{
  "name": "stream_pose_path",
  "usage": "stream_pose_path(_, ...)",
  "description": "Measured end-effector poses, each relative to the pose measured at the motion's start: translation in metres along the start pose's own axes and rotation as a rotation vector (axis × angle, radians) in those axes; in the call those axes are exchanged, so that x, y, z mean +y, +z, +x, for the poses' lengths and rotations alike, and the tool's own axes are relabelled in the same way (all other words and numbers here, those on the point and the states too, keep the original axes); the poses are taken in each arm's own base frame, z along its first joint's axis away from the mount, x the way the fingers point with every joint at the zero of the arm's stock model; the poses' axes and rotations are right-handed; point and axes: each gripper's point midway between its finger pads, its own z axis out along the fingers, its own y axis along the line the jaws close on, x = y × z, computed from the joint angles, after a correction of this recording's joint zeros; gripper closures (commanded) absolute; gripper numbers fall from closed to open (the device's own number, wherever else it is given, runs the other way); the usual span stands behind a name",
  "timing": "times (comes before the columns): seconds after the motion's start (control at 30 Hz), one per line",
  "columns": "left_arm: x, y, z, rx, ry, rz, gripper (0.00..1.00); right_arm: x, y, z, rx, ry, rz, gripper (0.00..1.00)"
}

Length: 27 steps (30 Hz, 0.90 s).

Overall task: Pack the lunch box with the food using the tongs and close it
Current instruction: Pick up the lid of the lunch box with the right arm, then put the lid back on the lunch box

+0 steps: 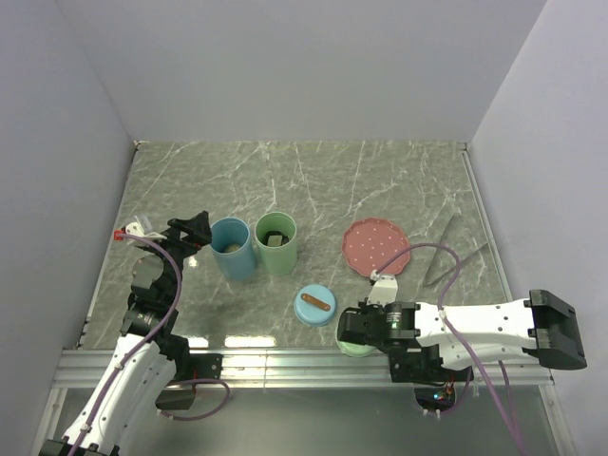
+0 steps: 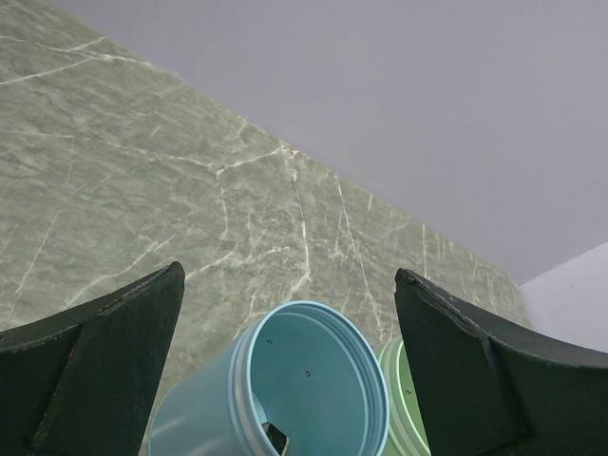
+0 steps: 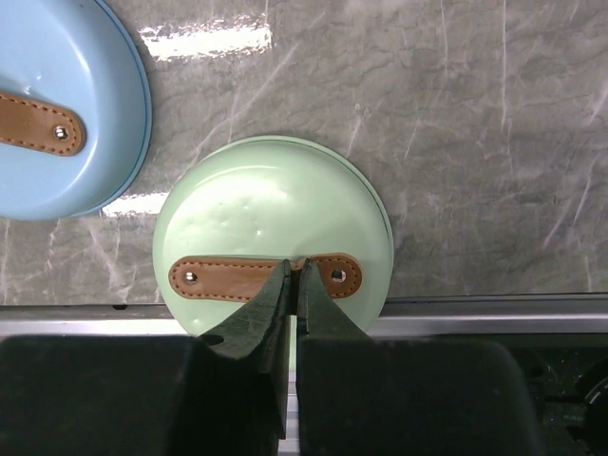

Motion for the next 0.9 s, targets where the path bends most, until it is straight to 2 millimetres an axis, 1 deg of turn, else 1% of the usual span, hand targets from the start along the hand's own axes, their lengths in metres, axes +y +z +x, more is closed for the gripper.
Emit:
stream_pose_path(0.1,0.000,0.000,0.000,0.000,0.000,0.000,0.01,0.001,-0.001,-0.001,-0.001,-0.006,0.002,1.00)
stream_pose_path(0.2,0.000,0.000,0.000,0.000,0.000,0.000,0.01,0.006,-0.003,-0.009,-0.011,-0.023,0.011,1.00)
stream_pose_path(0.27,0.000,0.000,0.000,-0.001,-0.001,0.000,0.01,0.012,-0.005,-0.018,-0.027,-0.029,0.020,1.00)
stream_pose_path(0.37,0.000,0.000,0.000,-0.001,0.000,0.000,0.01,0.021,-0.009,-0.039,-0.066,-0.028,0.025,1.00)
stream_pose_path(0.47,0.000,0.000,0.000,-0.001,0.000,0.000,0.01,0.027,-0.014,-0.068,-0.119,-0.013,0.024,1.00)
stream_pose_path(0.6,0.000,0.000,0.000,0.001,0.000,-0.001,0.01,0.027,-0.022,-0.110,-0.194,-0.006,0.028,1.00)
stream_pose_path(0.67,0.001,0.001,0.001,0.003,0.001,-0.003,0.00,0.028,-0.026,-0.134,-0.239,0.011,0.015,1.00)
stream_pose_path(0.77,0.003,0.003,0.005,0.014,0.005,-0.014,0.01,0.033,-0.036,-0.175,-0.318,0.030,-0.023,1.00)
stream_pose_path(0.8,0.004,0.003,0.005,0.016,0.006,-0.018,0.01,0.035,-0.039,-0.185,-0.338,0.032,-0.033,1.00)
stream_pose_path(0.9,0.008,0.005,0.008,0.023,0.011,-0.035,0.00,0.047,-0.050,-0.222,-0.409,0.030,-0.086,1.00)
